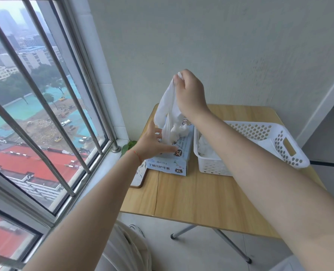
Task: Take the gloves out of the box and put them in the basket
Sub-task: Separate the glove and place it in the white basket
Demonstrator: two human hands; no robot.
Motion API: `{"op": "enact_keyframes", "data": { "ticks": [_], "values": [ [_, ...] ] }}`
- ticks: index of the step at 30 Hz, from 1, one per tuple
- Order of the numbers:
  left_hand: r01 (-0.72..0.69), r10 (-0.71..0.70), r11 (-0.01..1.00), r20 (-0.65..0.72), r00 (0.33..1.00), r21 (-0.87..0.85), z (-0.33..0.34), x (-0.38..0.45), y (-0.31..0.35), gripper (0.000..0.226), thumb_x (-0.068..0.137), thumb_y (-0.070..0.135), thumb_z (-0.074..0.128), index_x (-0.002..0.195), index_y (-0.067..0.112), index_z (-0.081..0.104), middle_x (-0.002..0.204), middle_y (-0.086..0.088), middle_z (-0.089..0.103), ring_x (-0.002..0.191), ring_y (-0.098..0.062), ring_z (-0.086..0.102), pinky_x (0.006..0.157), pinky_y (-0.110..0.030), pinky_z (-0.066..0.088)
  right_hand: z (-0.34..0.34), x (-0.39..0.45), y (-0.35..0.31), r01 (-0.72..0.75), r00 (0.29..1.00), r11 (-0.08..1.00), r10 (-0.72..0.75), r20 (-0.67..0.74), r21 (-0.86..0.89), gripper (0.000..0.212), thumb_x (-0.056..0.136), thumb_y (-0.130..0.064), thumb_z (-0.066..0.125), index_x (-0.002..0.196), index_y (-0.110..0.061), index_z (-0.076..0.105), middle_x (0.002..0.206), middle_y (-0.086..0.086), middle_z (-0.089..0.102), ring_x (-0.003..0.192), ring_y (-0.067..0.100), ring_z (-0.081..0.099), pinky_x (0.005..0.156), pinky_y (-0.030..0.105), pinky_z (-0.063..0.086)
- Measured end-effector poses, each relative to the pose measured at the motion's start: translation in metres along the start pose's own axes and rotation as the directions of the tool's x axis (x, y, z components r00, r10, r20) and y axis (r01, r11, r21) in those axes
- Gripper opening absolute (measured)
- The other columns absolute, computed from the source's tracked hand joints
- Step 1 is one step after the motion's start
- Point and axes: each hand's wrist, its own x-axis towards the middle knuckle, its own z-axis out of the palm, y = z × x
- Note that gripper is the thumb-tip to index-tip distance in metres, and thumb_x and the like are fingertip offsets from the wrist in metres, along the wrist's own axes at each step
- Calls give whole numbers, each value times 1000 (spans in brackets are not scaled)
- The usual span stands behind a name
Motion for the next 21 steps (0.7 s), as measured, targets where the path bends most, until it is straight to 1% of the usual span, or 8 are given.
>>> {"op": "enact_keyframes", "data": {
  "ticks": [2,4,9,11,14,16,19,21],
  "values": [
    [28,-24,993,31,999,-119,-9,0,7,121,59,36,94,151,40,14,129,2,51,111,-15,64,93,-37,54,-1,-2,3,-11,1000,1000,11,29,-3,40,97,-12,44,67,-22,19,62,-7,23,59,10,21,52,23,22],
    [-21,24,976,12,1000,-217,-16,2,14,110,60,42,92,148,40,26,131,1,57,108,-15,67,94,-36,53,-3,-3,7,-25,996,999,28,83,-37,40,98,-14,45,67,-22,21,62,-7,26,57,9,23,51,22,24],
    [0,17,998,-236,972,69,-25,9,47,21,88,28,69,98,9,69,91,-8,70,77,-18,62,76,-37,56,-5,-4,5,-56,982,997,66,176,-61,36,98,-17,45,67,-20,27,66,-3,35,60,11,31,54,23,27],
    [32,-25,999,-272,962,22,-30,15,55,12,89,17,61,88,7,67,85,-12,70,76,-22,62,81,-44,58,-7,-2,4,-77,974,995,87,207,-56,34,98,-19,45,69,-19,28,67,-1,36,61,14,31,56,29,28],
    [-22,-65,951,-266,962,-310,-40,16,70,14,88,-1,52,93,6,63,85,-9,69,79,-24,67,81,-40,59,-12,-2,8,-136,950,988,150,275,-69,28,98,-24,50,72,-22,38,68,-7,41,58,12,37,55,26,31],
    [-70,-69,887,-280,958,-456,-44,14,77,16,89,0,50,98,6,63,86,-9,69,75,-23,69,76,-35,60,-13,-3,13,-178,927,979,202,318,-102,12,96,-25,55,87,-17,55,81,-5,54,67,10,48,59,23,39],
    [-123,-73,865,-364,928,-486,-48,11,83,10,85,12,54,87,12,63,75,-3,62,61,-17,60,63,-29,53,-16,-4,16,-287,915,958,273,296,5,18,93,-23,61,103,-8,62,94,1,62,83,16,58,74,29,49],
    [-160,-77,841,-408,910,-517,-56,12,86,4,79,17,57,80,15,61,69,-1,54,56,-16,51,55,-24,42,-20,-2,12,-334,920,937,301,251,102,14,91,-22,62,101,-11,62,90,0,61,74,14,58,65,25,48]
  ]
}}
